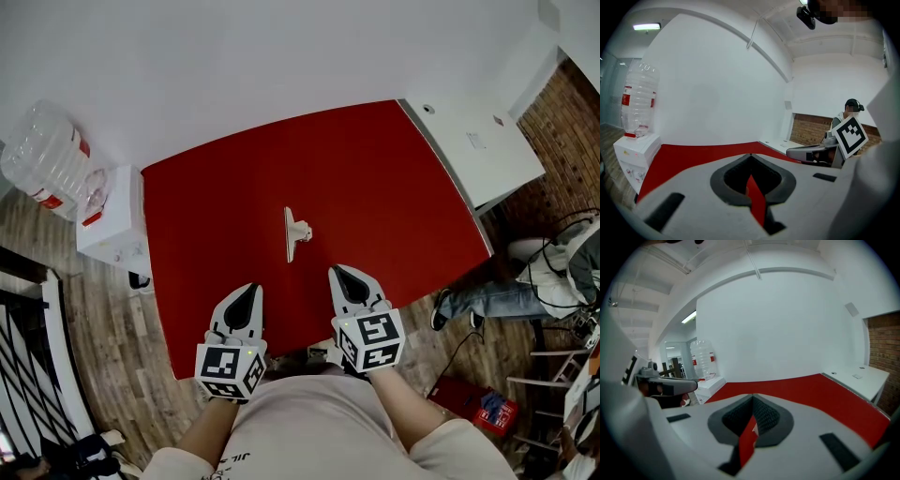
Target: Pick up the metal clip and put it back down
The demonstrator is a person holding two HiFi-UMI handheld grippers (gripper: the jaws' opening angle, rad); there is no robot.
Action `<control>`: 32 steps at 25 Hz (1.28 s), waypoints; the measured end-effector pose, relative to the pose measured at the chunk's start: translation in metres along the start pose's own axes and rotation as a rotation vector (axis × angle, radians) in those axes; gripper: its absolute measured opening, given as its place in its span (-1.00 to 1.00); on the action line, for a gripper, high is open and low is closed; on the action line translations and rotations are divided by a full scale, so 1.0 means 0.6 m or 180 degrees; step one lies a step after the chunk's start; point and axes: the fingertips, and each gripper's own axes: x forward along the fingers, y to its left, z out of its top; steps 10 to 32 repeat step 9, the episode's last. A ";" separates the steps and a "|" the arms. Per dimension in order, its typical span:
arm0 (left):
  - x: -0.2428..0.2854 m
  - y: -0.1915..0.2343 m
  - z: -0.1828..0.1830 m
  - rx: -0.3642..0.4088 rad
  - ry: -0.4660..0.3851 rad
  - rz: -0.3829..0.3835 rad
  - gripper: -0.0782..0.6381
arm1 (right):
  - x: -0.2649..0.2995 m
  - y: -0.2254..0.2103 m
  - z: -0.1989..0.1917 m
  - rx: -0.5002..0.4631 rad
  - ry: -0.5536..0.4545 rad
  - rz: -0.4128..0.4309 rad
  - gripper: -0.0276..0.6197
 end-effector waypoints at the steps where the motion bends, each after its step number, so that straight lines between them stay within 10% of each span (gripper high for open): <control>1: -0.001 -0.001 0.000 -0.0001 -0.0002 0.0000 -0.77 | -0.001 0.001 0.000 -0.0004 -0.0004 0.0004 -0.91; 32: -0.012 -0.003 -0.002 -0.0011 0.0010 0.0016 -0.77 | -0.009 0.006 -0.008 0.0002 0.0034 0.0006 -0.91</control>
